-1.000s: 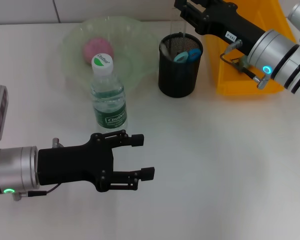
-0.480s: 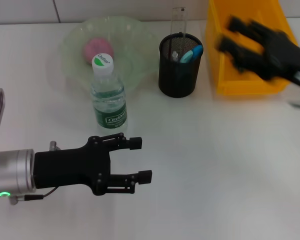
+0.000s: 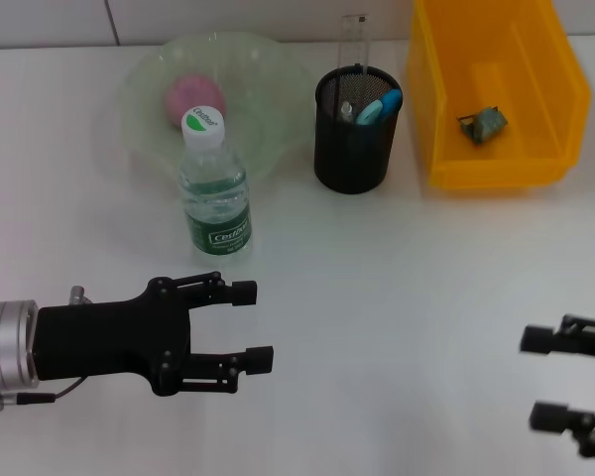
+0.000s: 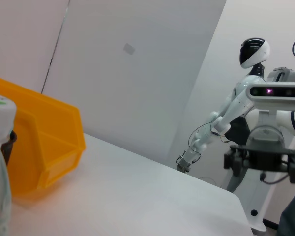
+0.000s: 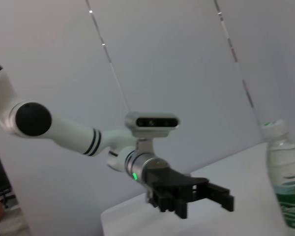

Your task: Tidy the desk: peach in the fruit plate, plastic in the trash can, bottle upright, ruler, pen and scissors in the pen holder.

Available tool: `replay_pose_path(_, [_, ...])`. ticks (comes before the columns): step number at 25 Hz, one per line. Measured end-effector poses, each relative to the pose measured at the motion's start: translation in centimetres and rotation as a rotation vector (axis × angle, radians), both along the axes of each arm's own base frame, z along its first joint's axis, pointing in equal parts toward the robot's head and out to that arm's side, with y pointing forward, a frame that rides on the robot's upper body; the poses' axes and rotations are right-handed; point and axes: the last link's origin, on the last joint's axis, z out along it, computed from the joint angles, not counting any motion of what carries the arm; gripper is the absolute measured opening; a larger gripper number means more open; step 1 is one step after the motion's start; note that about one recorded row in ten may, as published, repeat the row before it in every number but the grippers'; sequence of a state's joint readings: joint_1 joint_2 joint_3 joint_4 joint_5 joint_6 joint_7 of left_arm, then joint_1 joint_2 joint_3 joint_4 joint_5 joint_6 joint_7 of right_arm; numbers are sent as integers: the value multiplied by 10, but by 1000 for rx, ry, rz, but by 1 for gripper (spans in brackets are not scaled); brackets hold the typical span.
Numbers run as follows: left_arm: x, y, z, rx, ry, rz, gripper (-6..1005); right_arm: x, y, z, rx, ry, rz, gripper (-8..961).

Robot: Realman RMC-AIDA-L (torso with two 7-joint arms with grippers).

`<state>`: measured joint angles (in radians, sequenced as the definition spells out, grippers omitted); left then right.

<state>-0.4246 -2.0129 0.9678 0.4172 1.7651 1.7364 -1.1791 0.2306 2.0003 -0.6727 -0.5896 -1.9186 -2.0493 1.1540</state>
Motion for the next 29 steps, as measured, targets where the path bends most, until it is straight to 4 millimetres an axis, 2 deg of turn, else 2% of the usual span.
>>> replay_pose_path(6, [1,-1,0,-9,-3,-8,847,-6,-2,-18,-26,2,33,715])
replay_pose_path(29, [6,0,2,-31,-24,8,847,-14,8,-26,-56,12,20,715])
